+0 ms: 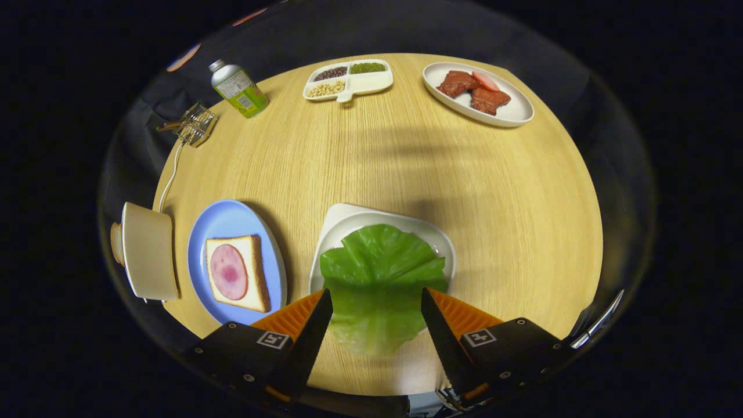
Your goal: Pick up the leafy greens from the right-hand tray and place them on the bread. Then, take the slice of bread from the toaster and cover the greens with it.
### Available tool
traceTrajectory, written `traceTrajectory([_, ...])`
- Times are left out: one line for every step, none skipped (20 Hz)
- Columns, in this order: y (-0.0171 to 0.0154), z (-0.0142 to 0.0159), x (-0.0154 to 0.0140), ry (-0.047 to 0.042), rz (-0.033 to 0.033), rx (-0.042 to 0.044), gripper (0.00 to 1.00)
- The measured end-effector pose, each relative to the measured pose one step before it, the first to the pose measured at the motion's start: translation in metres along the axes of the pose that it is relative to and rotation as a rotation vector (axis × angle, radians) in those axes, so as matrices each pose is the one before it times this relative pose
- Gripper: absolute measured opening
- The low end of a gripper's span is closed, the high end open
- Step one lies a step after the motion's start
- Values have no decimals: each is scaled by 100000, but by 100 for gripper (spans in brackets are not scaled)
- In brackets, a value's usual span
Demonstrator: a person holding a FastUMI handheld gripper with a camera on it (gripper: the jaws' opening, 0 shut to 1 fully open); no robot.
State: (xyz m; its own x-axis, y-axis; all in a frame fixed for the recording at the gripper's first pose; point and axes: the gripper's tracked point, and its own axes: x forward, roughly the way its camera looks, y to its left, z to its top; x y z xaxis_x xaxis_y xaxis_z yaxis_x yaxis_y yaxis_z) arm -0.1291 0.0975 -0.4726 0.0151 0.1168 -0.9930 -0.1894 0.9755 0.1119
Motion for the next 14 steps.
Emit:
traceTrajectory([-223,-256,538,1194,-708,320,93])
traceTrajectory([-61,-180,529,923,-742,175,92])
traceTrajectory([-37,-55,489,708,-882,48,92])
traceTrajectory([-9,-17,433,897,-872,491,91])
traceTrajectory([-94,-245,7,1409,-1079,-69,90])
traceTrajectory([-16,451,297,-1468,-339,289,88])
traceTrajectory([-48,-191,-45,645,-577,4,87])
traceTrajectory([-245,104,-19,-384,-1173,97,86])
traceTrajectory([-274,-44,161,296,-2083,581,85])
traceTrajectory([-1,29,72,-316,-1278,1646,78])
traceTrajectory([123,-76,-67,164,-404,7,74])
traceTrajectory([53,69,-35,-330,-71,-146,71])
traceTrajectory([32,-31,11,-386,-291,-111,65])
traceTrajectory([15,63,12,-613,-224,595,60])
